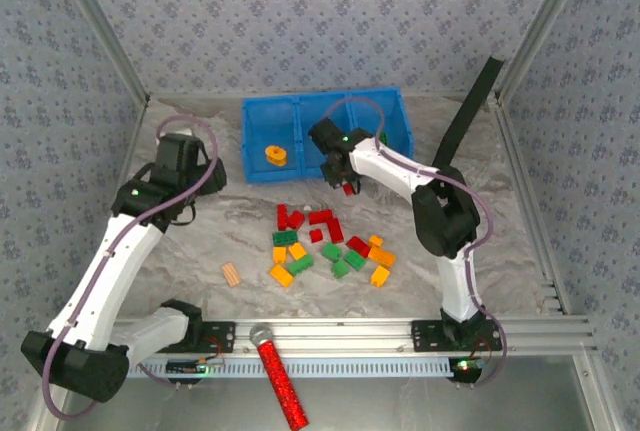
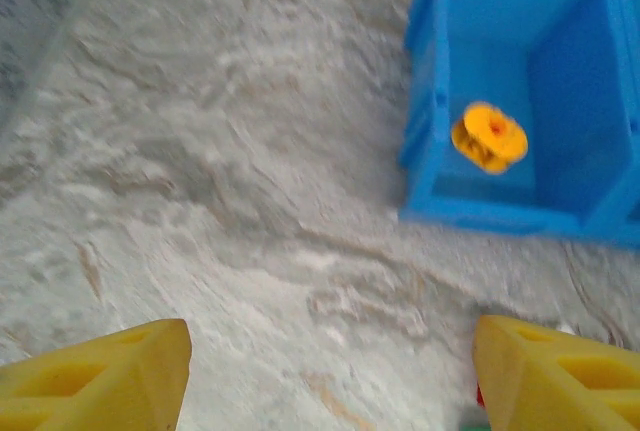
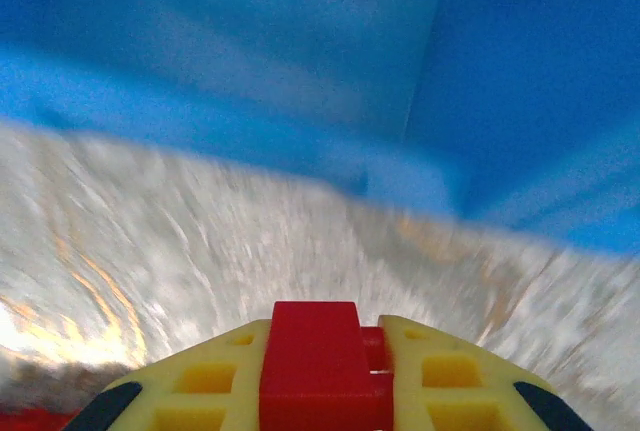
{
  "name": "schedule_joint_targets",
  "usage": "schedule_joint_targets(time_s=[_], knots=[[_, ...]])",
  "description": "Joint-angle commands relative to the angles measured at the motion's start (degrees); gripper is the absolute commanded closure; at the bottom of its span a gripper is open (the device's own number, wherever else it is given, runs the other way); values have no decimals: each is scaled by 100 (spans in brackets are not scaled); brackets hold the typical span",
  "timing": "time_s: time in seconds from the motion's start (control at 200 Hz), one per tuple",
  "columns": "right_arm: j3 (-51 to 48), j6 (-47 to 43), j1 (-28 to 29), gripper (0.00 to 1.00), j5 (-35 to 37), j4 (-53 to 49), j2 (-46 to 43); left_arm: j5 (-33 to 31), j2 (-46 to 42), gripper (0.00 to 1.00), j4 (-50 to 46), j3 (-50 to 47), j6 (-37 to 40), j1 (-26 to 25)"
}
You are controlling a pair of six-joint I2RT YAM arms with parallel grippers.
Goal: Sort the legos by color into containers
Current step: Pick up the lego from the center of the table, then place the lego in the container.
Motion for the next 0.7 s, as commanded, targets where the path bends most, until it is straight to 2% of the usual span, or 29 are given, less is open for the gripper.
schedule_joint_targets(time_s=[0.0,0.16,0.27,0.42,0.695], knots=[[778,-1243,-49,88,456,-120,-25,351,-89,25,-192,-358,-271,-543],[1695,-1618,-235,89,435,-32,605,883,-91,26,86,-1067,-516,-1126],[2158,-1630,-386,89,274,15,1012,1198,-251,27,602,-1706,-739,-1491],[2576,-1603,-551,89,84,102,1482,1051,-246,27,1084,-2191,-989,-1940],[3425,-1717,-666,87,-111,123,2267,569,620,28,1183,-2080,-1104,-2852]])
